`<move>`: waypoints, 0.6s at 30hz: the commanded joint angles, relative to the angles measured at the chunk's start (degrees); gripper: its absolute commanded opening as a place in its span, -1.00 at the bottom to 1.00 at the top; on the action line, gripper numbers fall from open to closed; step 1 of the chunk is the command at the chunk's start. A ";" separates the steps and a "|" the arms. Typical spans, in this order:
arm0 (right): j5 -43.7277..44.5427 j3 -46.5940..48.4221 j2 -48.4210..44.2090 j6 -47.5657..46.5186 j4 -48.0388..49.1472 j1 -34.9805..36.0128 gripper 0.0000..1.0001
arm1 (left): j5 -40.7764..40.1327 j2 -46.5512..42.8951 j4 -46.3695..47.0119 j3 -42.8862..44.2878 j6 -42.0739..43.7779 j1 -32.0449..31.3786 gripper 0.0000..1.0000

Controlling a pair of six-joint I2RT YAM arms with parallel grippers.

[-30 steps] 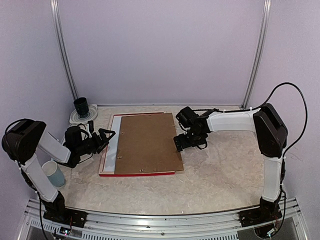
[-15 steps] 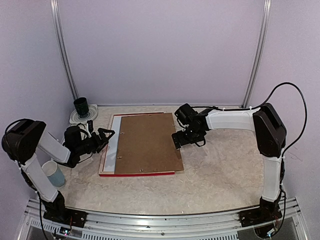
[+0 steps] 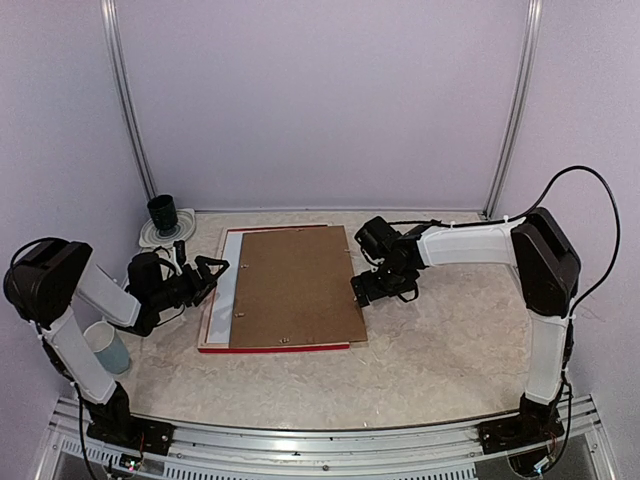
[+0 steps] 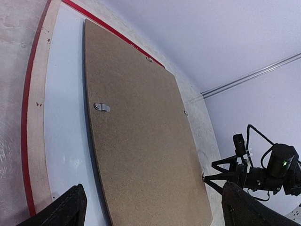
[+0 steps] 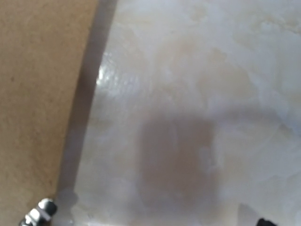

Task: Put the photo into the frame
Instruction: Press the fastener onto the backboard.

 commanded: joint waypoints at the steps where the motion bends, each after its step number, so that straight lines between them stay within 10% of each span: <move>1: 1.71 0.09 -0.24 0.35 0.17 0.50 0.95 | 1.05 0.58 1.89 -0.79 -0.16 0.41 0.98; 18: 1.78 3.74 3.30 -1.34 1.07 0.55 0.96 | 1.42 1.01 2.40 -0.69 -0.38 0.49 0.98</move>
